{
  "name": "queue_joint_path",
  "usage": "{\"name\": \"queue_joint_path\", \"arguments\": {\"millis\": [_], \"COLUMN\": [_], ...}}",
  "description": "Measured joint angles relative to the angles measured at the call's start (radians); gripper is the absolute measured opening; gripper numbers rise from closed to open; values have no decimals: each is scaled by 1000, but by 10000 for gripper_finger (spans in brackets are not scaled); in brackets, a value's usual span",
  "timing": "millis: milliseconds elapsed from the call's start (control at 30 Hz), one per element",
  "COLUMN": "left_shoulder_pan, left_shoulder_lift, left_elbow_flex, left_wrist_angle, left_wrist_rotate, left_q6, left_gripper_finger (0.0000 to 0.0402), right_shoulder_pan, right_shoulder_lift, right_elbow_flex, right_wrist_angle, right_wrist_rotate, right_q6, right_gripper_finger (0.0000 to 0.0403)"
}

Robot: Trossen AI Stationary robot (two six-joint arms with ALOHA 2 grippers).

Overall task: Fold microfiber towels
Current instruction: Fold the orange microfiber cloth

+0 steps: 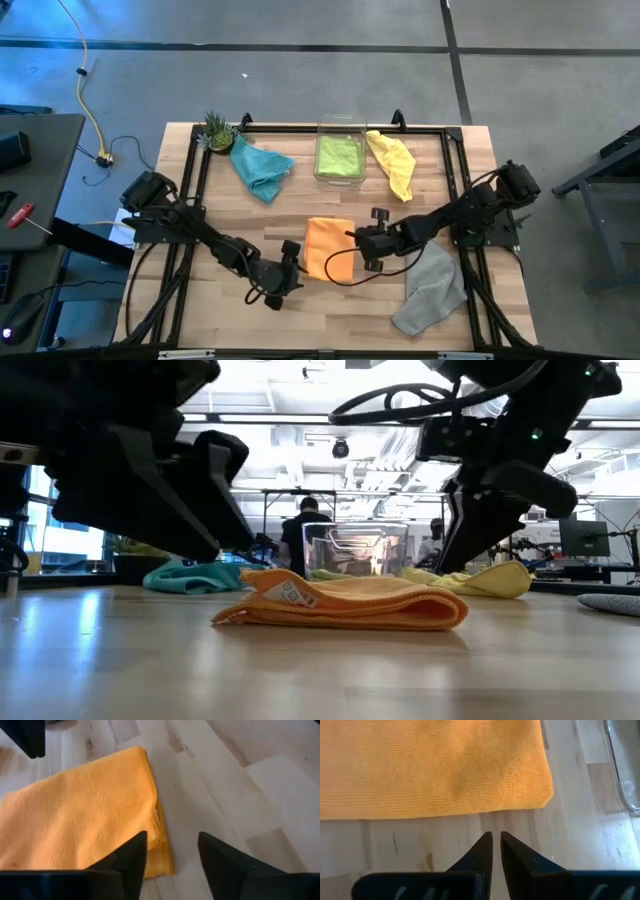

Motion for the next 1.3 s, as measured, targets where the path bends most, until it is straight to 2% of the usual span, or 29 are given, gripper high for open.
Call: {"name": "queue_joint_path", "arguments": {"millis": [200, 333, 433, 633, 867, 967, 1033, 1133, 1300], "left_shoulder_pan": [11, 17, 16, 40, 68, 70, 76, 92, 118], "left_shoulder_lift": [66, 120, 142, 156, 157, 149, 144, 127, 95], "left_elbow_flex": [38, 72, 104, 121, 119, 118, 117, 115, 111], "left_wrist_angle": [-11, -43, -98, -154, -195, -199, -199, -203, -200], "left_wrist_rotate": [-66, -36, -61, -75, -72, -72, -58, -14, 58], "left_q6": [26, 27, 25, -12, -12, -8, -20, -61, -127], "left_gripper_finger": [221, 224, 216, 166, 60, 15, 9, 11, 5], "right_shoulder_pan": [26, 36, 39, 48, 93, 131, 159, 201, 270], "right_shoulder_lift": [0, 0, 0, 0, -28, -36, -27, 10, 77], "right_elbow_flex": [0, 0, 0, 0, 0, 0, 0, 0, 1], "right_wrist_angle": [6, 6, 7, 7, 14, 80, 150, 260, 367], "right_wrist_rotate": [18, 21, 23, 23, 22, 19, 15, -1, 51], "right_q6": [1, 5, 11, 18, 17, -21, -51, -98, -118], "right_gripper_finger": [28, 28, 28, 28, 28, 28, 32, 56, 141]}}
